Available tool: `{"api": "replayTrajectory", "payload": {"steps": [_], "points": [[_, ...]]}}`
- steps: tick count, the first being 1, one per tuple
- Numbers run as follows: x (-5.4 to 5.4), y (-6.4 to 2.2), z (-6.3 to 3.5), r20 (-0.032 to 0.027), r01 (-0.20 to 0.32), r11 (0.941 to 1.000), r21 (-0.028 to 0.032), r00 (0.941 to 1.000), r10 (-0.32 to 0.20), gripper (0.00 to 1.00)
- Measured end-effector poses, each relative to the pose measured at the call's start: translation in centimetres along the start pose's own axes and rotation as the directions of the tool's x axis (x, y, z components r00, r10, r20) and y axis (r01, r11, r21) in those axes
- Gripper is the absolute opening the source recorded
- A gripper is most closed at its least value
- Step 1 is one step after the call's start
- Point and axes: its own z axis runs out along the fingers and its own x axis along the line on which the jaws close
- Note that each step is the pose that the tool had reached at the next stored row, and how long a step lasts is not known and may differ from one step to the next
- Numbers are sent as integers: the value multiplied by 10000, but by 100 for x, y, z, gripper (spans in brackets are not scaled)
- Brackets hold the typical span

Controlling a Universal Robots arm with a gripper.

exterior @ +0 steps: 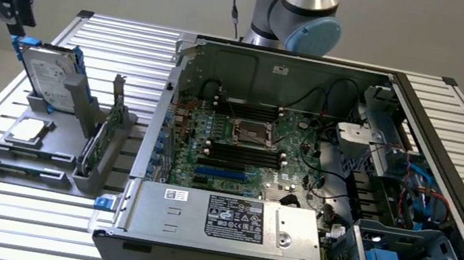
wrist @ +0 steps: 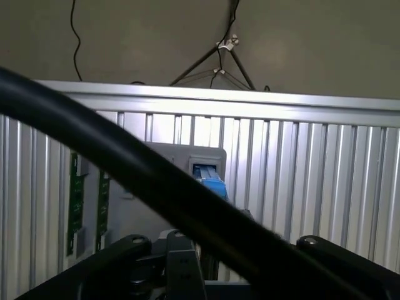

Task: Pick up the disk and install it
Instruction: 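Pick up the disk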

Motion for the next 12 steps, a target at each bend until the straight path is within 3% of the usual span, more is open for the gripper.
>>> {"api": "replayTrajectory", "payload": {"steps": [3,12], "points": [[46,-9,5,0,8,10000,0,10000,-8,54],[59,-45,133,-5,40,9999,92,10000,-40,54]]}}
